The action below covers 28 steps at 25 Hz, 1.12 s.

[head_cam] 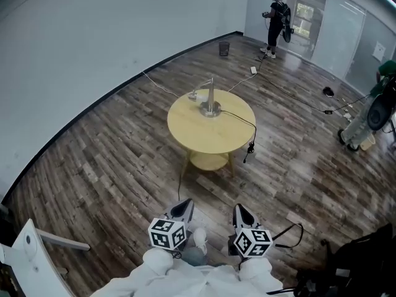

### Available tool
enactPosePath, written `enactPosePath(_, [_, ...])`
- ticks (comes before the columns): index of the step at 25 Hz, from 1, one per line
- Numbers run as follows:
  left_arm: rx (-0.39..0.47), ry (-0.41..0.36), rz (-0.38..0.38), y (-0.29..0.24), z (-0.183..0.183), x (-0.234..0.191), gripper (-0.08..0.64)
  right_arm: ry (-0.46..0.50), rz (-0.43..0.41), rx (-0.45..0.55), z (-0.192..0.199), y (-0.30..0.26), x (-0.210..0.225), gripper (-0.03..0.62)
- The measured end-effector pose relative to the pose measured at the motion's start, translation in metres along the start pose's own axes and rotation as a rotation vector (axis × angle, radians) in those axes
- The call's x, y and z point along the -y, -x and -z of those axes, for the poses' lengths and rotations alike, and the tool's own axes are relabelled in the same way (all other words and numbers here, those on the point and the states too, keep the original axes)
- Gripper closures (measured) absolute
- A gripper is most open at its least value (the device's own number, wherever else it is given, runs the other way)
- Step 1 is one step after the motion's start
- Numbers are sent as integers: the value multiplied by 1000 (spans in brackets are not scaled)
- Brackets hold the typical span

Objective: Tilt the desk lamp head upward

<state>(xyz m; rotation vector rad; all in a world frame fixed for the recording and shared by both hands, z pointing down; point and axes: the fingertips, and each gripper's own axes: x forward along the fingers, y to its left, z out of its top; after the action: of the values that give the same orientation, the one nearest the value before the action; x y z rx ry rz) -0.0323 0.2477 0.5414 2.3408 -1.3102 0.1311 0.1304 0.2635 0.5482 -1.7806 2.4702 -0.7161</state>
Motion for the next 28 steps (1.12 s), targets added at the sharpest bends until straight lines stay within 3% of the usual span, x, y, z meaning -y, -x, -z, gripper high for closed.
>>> enactPosePath(18, [56,10,24,-140,-98,-89,561,-9,25,28,-80,-164,41,578])
enactPosePath(28, [36,-1,48,-204,-123,-123,561,-10,69,21,-100,-223,68,578])
